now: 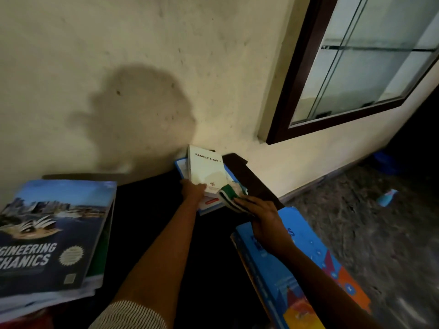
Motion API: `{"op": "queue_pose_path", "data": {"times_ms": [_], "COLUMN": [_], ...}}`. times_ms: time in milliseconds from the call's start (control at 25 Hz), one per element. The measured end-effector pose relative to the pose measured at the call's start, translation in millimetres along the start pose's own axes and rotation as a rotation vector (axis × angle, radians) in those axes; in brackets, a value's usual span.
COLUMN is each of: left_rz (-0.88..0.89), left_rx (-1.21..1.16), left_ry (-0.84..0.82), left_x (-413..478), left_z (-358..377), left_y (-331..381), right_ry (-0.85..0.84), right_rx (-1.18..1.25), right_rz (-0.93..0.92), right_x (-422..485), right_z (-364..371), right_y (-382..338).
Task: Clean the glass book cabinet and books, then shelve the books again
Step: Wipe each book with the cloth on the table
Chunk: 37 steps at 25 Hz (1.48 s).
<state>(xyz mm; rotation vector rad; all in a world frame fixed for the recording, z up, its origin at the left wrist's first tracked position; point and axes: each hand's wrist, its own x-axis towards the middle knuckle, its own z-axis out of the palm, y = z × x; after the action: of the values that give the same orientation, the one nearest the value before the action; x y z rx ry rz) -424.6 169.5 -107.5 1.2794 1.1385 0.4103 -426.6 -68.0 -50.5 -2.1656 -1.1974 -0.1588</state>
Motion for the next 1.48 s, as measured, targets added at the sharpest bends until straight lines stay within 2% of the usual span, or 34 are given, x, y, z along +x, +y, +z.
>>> {"op": "queue_pose_path", "data": {"times_ms": [120,200,320,520,640,800,960,1200,1280,1360,1400,1480], "left_rz": [-0.041,-0.069,-0.121,-0.219,-0.273,-0.243,-0.248,-0.276,-0.271,-0.271,-0.269,-0.262], "left_rx": [-0.43,-0.572,-0.708,-0.634,-0.709,-0.81,-0.824,-0.868,-0.873,-0.873,-0.871,-0.851], "left_ry": [-0.004,-0.04,-0.041,0.109,0.189,0.243,0.234,0.223,0.228,0.225,0.226,0.235], "left_x": [-58.0,-101.4,-169.3,-242.0,-263.0,-270.5,-268.1,-266.1,-268.7,-270.3,-270.6,-269.5], "left_z": [-39.6,-72.6,-117.6,-143.7,-140.1,-135.2,-136.1,-138.8,-136.5,-135.9,-136.1,-136.6], "left_y": [6.4,-12.9,-61.8,-142.5,-184.3,-202.7,-202.0,-200.7,-198.9,-200.4,-201.1,-200.5], "right_ry": [0.024,0.039,-0.076,-0.263,-0.339,-0.467,-0.616,-0.532,-0.591,-0.572,-0.51,-0.404], "right_rx": [0.073,0.143,0.276,0.281,0.255,0.056,-0.252,-0.134,-0.03,0.018,0.018,-0.046], "right_rz": [-0.101,-0.146,-0.181,-0.183,-0.158,-0.115,-0.089,-0.365,-0.413,-0.469,-0.456,-0.227], "right_x": [4.1,7.0,1.2,-28.1,-39.2,-36.5,-38.5,-133.9,-169.4,-171.4,-158.3,-111.7], "right_z": [-3.9,-4.0,-1.2,25.1,52.5,88.0,112.6,112.7,106.1,97.3,96.1,97.5], "right_y": [-14.8,-32.4,-64.0,-85.0,-82.0,-74.9,-67.4,-87.4,-83.5,-71.0,-63.2,-49.4]}}
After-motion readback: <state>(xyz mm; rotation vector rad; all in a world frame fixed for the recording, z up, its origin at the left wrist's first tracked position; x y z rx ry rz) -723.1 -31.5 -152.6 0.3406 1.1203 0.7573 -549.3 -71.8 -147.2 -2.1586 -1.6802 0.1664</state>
